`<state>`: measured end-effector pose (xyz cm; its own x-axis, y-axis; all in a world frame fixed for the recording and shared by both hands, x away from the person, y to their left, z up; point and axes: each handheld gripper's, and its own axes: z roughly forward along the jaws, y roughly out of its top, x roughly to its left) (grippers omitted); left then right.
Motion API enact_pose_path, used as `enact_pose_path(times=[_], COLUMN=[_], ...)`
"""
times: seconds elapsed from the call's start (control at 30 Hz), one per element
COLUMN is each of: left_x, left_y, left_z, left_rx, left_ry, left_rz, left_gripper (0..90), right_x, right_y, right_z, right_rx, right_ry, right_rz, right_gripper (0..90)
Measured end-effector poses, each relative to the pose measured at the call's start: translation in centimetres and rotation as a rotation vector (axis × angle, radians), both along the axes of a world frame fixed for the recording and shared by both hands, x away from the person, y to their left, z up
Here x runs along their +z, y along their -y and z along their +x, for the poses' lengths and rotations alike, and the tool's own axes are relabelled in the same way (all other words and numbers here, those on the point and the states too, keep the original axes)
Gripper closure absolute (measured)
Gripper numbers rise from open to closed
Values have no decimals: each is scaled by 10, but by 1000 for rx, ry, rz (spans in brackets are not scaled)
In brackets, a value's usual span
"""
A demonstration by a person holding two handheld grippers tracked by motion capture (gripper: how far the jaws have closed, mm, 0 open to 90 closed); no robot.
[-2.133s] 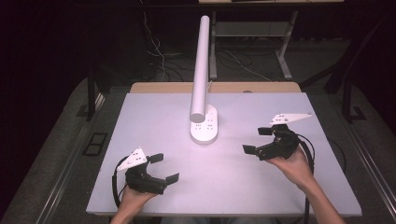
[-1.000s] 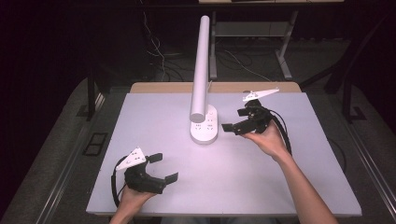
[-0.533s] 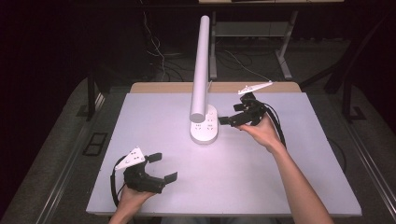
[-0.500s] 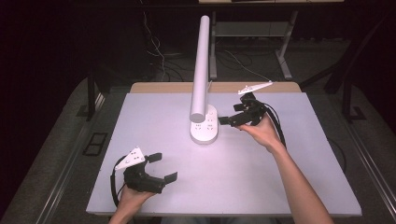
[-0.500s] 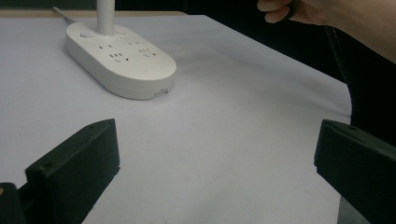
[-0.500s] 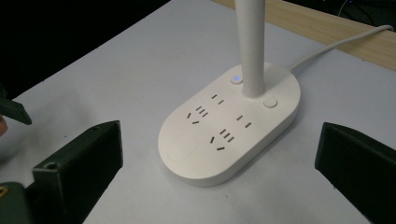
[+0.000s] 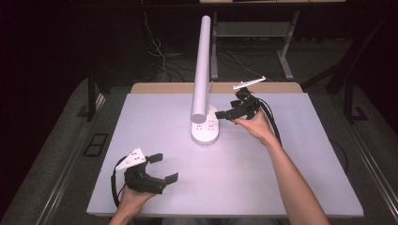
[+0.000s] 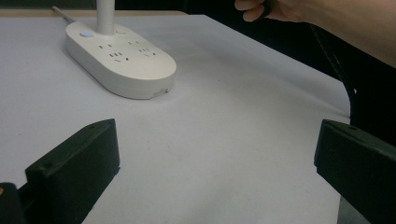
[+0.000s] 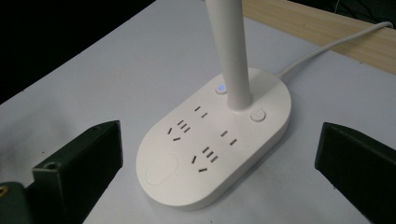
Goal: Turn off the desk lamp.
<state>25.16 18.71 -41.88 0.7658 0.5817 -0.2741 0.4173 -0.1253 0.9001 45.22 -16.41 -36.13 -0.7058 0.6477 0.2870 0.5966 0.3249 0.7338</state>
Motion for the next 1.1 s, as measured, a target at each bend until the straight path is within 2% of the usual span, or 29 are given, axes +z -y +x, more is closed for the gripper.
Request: enact_pose_path(times=[0.1,0.17,0.3,0.43,0.5,0.97,1.1], left_x=[0,0,0,0,0,-1,0], left_y=[-1,-1,0,1,1,3,2], left_z=[0,1,1,2,2,2,2], left_rx=[1,0,-1,-7,-11,-19,-18], left_ry=[0,3,2,-1,0,-1,-2], left_rz=[0,0,-4,-4,-1,-1,-2], left_gripper=[0,0,0,0,0,0,0], right_x=[-1,-2,-6,-12,-17,-35,-39], right_y=[-2,-3,-3,-4,-5,-11,-14], right_z=[4,8,17,22,26,42,45], right_rx=[0,6,-5,-7,-8,-52,-58], right_ry=[-8,-14,-3,-6,-12,-16,-12], right_rz=[-4,-16,26,24,24,21,11], right_gripper=[10,88,229,300,371,615,632])
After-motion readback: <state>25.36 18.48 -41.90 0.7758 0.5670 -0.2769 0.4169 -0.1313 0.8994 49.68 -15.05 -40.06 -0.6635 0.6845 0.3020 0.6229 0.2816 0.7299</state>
